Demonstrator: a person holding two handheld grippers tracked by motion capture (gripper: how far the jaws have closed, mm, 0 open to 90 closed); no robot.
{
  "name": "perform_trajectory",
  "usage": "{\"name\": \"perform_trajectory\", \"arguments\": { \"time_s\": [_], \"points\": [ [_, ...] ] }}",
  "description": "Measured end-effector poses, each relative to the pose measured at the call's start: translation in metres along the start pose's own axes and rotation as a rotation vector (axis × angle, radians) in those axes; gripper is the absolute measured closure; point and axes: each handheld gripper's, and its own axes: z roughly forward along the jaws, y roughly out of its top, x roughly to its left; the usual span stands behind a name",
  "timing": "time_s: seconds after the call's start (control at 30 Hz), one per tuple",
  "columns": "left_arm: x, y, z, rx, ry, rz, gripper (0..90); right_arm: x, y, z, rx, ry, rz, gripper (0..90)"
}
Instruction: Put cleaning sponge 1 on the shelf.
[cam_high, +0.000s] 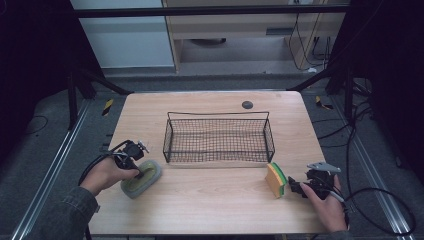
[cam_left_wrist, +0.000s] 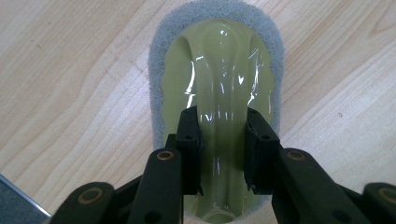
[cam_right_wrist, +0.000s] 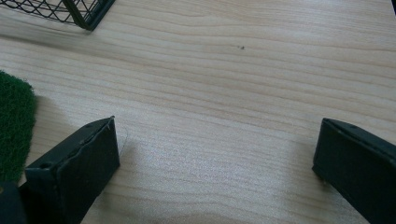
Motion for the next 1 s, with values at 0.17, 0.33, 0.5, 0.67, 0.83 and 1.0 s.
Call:
{"name": "perform_trajectory", "arguments": {
  "time_s": [0.17, 0.33, 0.5, 0.67, 0.83, 1.0],
  "points": [
    [-0.004, -0.001, -0.016, -0.030, 0.006, 0.062, 70.5, 0.000, 0.000, 0.000, 0.000, 0.000, 0.000, 0.5],
    [-0.010, -0.001, -0.032, -0.057, 0.008, 0.113, 70.5, 0.000, 0.000, 0.000, 0.000, 0.000, 0.000, 0.5],
    [-0.016, 0.002, -0.047, -0.081, 0.018, 0.167, 70.5, 0.000, 0.000, 0.000, 0.000, 0.000, -0.001, 0.5],
    [-0.022, 0.009, -0.054, -0.086, 0.024, 0.220, 70.6, 0.000, 0.000, 0.000, 0.000, 0.001, -0.001, 0.5],
    [-0.026, 0.019, -0.058, -0.089, 0.044, 0.256, 70.6, 0.000, 0.000, 0.000, 0.000, 0.001, -0.002, 0.5],
    [-0.030, 0.031, -0.065, -0.106, 0.065, 0.302, 70.6, 0.000, 0.000, 0.000, 0.000, 0.001, -0.001, 0.5]
  ]
}}
